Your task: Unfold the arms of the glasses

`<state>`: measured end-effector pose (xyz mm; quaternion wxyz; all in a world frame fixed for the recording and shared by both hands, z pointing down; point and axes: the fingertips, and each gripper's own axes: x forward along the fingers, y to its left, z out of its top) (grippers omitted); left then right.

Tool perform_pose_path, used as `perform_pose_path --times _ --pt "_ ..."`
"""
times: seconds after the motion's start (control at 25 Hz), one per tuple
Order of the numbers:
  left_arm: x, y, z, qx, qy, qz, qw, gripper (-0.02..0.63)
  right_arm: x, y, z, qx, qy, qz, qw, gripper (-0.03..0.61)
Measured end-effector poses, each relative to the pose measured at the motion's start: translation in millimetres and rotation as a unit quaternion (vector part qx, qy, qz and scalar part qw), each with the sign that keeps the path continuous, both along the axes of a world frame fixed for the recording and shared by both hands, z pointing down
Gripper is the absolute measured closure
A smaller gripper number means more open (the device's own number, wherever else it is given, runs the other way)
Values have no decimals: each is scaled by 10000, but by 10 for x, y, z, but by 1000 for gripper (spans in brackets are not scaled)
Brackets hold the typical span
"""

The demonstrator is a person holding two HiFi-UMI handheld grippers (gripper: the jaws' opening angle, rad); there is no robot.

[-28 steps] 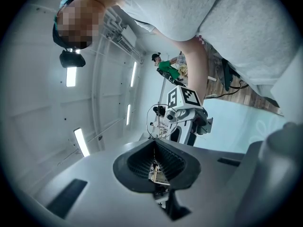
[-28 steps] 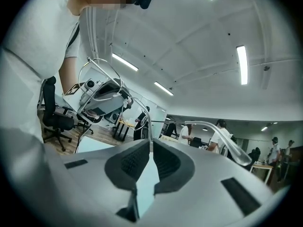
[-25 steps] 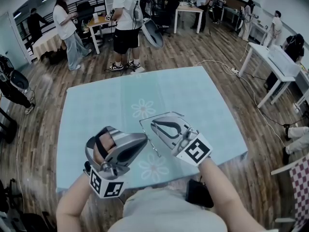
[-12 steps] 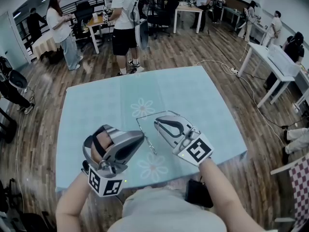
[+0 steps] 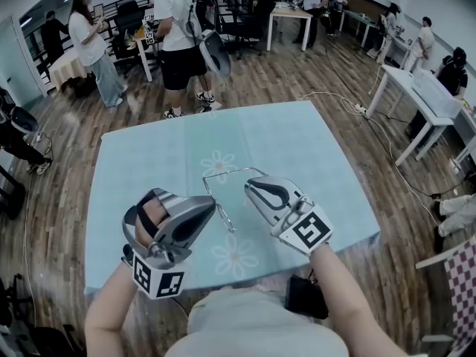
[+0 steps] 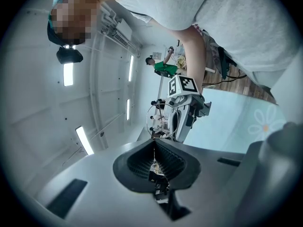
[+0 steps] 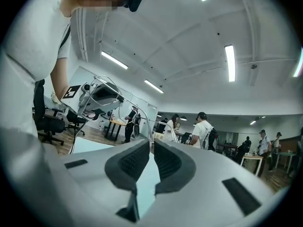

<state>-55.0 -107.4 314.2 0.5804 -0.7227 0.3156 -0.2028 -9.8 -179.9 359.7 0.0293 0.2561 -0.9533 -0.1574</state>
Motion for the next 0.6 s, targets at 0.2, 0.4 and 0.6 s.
perform_pose_path --times 0.2,0.4,0.6 --pt "-54 -32 -5 -4 17 -73 10000 603 43 0 -2 -11 -37 60 10000 551" --pt "-104 -74 11 8 14 -179 9998 603 101 5 5 -4 -50 130 9999 551" --pt "-162 -135 11 87 -50 -334 9994 603 162 -4 3 13 5 201 9998 551"
